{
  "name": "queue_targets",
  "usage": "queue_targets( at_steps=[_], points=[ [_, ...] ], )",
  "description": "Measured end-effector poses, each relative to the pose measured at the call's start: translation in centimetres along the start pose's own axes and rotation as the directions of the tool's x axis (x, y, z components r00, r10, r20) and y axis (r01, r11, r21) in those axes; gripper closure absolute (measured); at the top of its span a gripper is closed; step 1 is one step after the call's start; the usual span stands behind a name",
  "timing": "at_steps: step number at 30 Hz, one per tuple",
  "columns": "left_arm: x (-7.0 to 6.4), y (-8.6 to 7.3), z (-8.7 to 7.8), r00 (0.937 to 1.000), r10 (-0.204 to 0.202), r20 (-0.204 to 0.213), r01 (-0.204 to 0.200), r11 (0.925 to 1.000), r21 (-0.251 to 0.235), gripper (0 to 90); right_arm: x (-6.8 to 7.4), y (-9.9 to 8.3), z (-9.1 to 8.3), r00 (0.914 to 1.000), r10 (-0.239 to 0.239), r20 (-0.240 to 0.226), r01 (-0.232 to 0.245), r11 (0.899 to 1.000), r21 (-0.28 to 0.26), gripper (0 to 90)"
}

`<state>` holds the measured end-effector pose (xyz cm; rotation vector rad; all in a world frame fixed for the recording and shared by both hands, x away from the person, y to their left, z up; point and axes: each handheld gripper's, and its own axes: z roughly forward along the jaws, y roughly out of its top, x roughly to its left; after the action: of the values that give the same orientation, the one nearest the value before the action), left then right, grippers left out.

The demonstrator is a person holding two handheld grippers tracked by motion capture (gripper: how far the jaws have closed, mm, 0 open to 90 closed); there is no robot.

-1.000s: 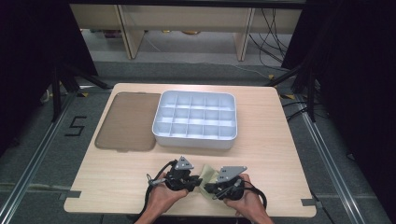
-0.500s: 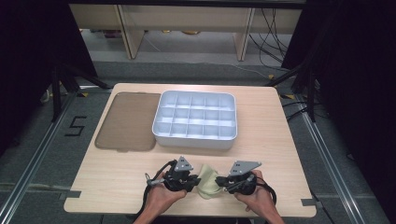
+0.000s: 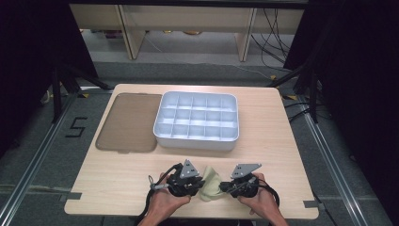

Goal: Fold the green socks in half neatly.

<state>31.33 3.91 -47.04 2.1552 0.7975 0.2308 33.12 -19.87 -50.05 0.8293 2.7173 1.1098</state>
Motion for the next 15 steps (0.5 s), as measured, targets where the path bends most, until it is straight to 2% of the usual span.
queue_targets(
  at_steps=[4, 7, 8, 10, 12, 13, 15],
  points=[
    [-1.2, 0.1, 0.4, 0.9993, 0.026, 0.025, -0.026, 0.9996, -0.012, 80.6, 0.1, 0.0, 0.1, 0.9999, 0.007, -0.012, -0.006, 1.0, 0.012, 83.8],
    [-2.3, 0.1, 1.0, 0.9975, 0.058, 0.04, -0.058, 0.9983, 0.005, 80.4, 0.0, -0.1, 0.1, 0.9999, 0.01, -0.008, -0.01, 1.0, 0.016, 83.7],
    [-2.5, 0.2, 1.1, 0.9957, 0.078, 0.05, -0.079, 0.9968, 0.015, 80.4, -0.1, -0.1, 0.1, 1.0, 0.006, -0.007, -0.006, 1.0, 0.016, 83.6],
    [-2.9, 0.2, 1.5, 0.9946, 0.087, 0.056, -0.088, 0.9958, 0.022, 80.4, -0.1, -0.1, 0.1, 0.9999, 0.013, -0.001, -0.013, 1.0, 0.019, 83.5],
    [-3.2, 0.1, 1.9, 0.9948, 0.077, 0.067, -0.079, 0.9966, 0.025, 80.5, 0.0, -0.2, 0.1, 0.9996, 0.028, -0.004, -0.028, 0.999, 0.022, 83.1],
    [-3.3, 0.2, 2.1, 0.9934, 0.098, 0.06, -0.1, 0.9945, 0.031, 80.5, -0.2, -0.2, 0.1, 0.9999, 0.011, 0.002, -0.011, 1.0, 0.015, 83.1],
    [-3.5, 0.1, 2.3, 0.9915, 0.114, 0.063, -0.117, 0.9921, 0.044, 80.5, -0.3, -0.2, 0.1, 0.9997, 0.025, 0.004, -0.025, 1.0, 0.015, 83.0]
  ],
)
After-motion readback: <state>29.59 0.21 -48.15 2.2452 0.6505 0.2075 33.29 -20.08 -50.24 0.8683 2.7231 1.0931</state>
